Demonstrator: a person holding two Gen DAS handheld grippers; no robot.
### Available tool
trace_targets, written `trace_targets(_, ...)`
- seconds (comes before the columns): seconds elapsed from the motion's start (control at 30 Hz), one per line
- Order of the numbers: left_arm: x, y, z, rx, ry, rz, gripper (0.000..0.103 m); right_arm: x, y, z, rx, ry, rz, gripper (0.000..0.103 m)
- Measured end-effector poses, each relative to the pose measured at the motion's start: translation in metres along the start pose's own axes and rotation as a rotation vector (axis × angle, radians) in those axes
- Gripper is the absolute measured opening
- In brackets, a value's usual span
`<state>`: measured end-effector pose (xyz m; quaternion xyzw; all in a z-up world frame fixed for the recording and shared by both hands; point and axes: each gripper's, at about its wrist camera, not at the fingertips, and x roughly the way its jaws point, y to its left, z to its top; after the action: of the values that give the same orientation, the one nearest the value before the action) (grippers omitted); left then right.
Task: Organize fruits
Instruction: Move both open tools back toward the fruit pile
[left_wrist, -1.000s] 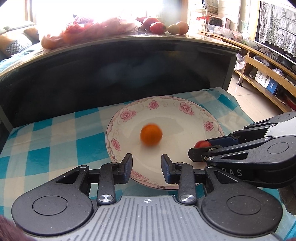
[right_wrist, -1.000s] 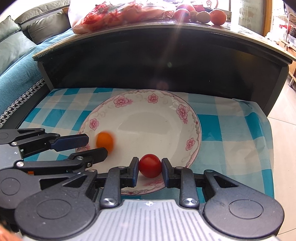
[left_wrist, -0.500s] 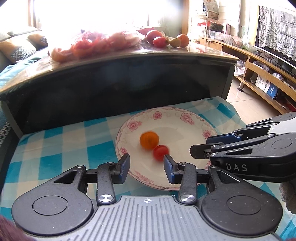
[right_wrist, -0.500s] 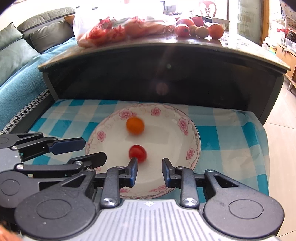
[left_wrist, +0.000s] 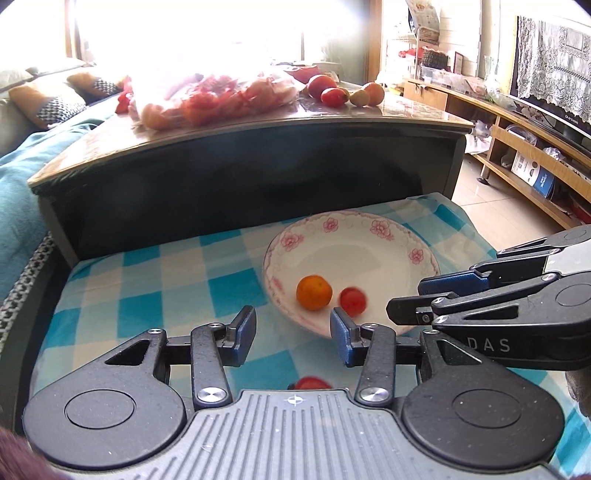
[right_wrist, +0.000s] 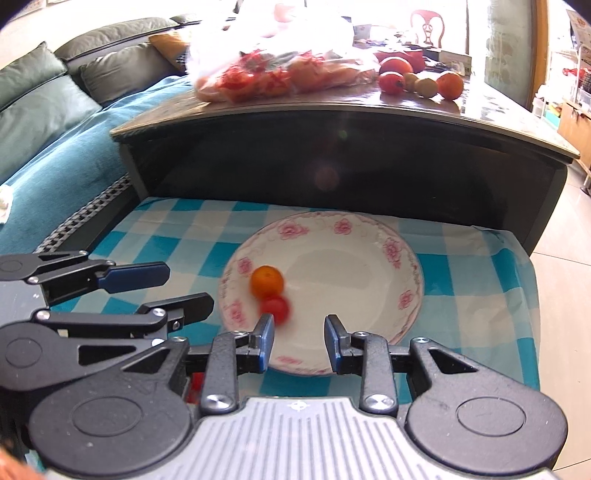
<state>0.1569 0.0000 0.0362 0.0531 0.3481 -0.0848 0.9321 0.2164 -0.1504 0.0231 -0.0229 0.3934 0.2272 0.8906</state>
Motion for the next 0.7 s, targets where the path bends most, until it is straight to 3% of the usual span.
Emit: trace_targets(0.7, -0.036, 0.034, -0.057, -0.064, 0.107, 0.012, 0.054, -0.011, 0.047, -0.047, -0.056, 0.108, 0.078, 0.037)
